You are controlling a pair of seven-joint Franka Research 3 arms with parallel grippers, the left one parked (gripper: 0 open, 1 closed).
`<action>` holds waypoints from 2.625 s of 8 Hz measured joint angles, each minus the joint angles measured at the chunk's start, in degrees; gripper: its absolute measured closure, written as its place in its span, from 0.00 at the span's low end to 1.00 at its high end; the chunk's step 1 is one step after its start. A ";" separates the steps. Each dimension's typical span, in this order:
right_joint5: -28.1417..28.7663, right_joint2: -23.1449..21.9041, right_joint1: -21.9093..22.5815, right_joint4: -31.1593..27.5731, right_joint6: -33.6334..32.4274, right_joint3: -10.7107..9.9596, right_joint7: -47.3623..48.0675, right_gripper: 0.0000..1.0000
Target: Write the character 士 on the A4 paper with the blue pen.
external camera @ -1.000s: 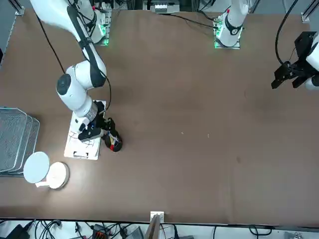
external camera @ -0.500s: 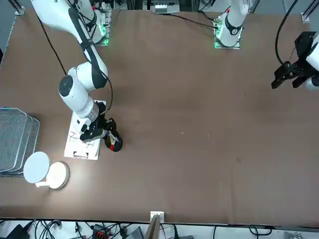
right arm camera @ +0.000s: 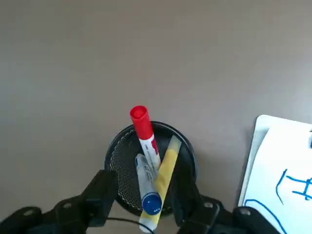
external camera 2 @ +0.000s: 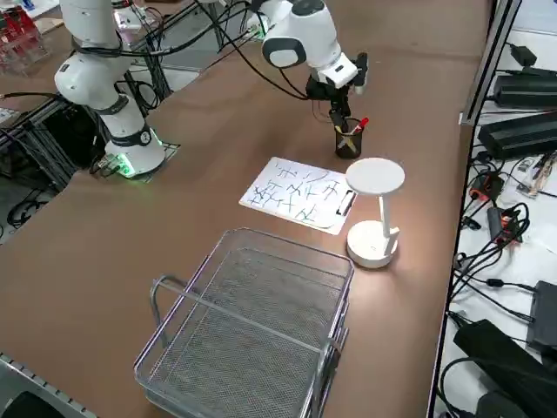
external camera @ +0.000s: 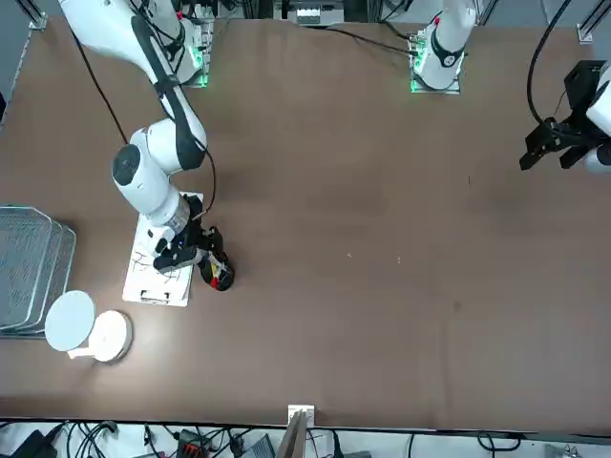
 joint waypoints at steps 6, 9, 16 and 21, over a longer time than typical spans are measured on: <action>0.02 0.33 0.01 -0.02 -0.07 0.00 0.10 0.34; 0.04 0.71 0.01 -0.02 -0.07 -0.01 0.45 0.38; 0.05 0.83 0.01 -0.02 -0.07 -0.05 0.49 0.60; 0.15 0.82 0.05 0.16 -0.04 -0.03 0.51 0.78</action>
